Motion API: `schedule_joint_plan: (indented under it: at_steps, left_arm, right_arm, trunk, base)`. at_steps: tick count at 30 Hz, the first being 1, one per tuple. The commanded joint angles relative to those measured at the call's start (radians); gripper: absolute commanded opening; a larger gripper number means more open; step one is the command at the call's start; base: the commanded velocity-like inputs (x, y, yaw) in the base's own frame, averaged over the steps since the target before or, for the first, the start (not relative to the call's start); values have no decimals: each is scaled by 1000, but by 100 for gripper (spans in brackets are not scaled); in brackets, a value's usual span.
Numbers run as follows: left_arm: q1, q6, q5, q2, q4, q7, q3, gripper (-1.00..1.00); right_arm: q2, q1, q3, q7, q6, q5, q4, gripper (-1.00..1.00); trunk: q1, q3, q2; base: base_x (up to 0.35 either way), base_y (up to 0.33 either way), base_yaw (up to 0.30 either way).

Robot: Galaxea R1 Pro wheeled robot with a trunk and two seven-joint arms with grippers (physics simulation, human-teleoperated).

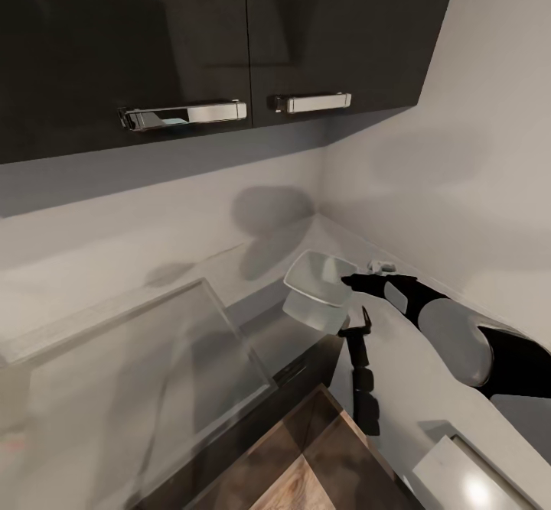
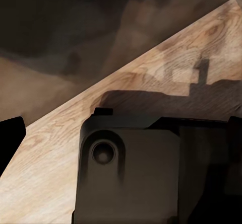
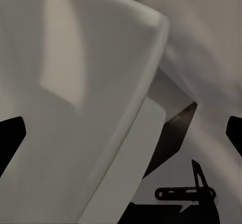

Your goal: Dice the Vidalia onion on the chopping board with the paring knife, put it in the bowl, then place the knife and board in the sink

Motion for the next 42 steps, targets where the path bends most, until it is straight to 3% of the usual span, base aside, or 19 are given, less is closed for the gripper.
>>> schedule_joint_plan:
  at_steps: [1,42]
  left_arm:
    - [-1,-4,9,0,1,3,-9,100]
    - [-1,-4,9,0,1,3,-10,100]
  right_arm:
    - [0,0,-9,4,3,10,-2,100]
    - [1,0,-7,4,-4,10,-2,100]
  trunk:
    - [1,-2,-2]
    - [1,-25,-2]
  base:
    - [0,0,0]
    - [0,0,0]
